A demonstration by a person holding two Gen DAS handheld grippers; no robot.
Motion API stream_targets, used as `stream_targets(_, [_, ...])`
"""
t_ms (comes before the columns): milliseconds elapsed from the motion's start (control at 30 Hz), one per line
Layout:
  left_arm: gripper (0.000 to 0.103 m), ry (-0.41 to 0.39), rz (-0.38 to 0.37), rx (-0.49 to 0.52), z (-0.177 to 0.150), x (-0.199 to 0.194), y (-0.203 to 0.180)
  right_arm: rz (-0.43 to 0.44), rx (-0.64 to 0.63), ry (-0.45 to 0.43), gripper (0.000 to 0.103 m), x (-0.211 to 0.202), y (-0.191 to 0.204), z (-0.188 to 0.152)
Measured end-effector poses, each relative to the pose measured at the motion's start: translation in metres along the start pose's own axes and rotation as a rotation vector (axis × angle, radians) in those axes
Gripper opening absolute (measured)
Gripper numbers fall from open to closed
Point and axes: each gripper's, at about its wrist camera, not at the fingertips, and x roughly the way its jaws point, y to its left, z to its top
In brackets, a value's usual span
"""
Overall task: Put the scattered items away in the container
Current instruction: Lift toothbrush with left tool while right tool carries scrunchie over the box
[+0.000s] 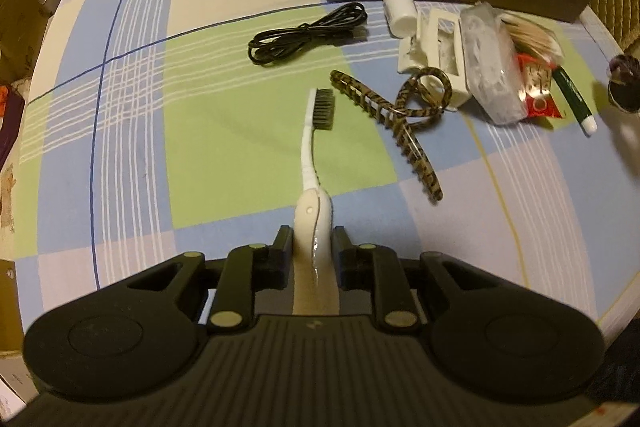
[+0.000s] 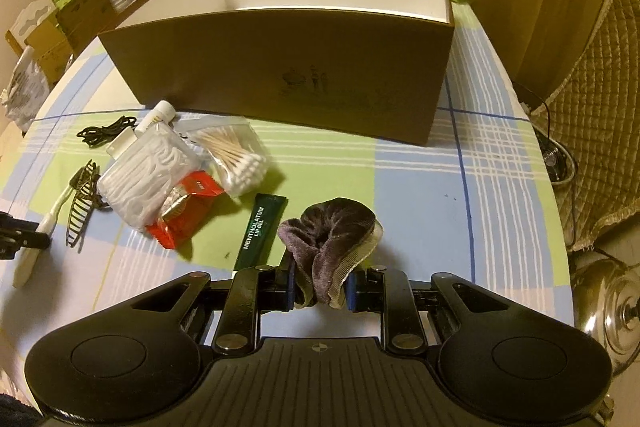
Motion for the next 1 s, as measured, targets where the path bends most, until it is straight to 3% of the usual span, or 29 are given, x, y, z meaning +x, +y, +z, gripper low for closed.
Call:
stream_targets(200, [0.016,-0.024,-0.046,-0.072,-0.005,-0.012,0.01,0.001,-0.006,-0.016,0.02,-0.004,0.001,0.006])
stream_targets(433, [0.016,-0.119,-0.101,-0.176,0.001,-0.049,0.029,0.005,-0.024,-0.022,0.02,-0.006,0.005,0.012])
stream_targets(733, [0.016,-0.268,-0.143,-0.111,0.037,-0.091,0.009,0.053,-0.063,-0.076,0.02,-0.019,0.018,0.031])
stream_targets(1000, [0.016,-0.382,-0.202,-0.016,0.098,-0.104,-0.029,0.099,-0.092,-0.189,0.02,-0.049,0.026,0.068])
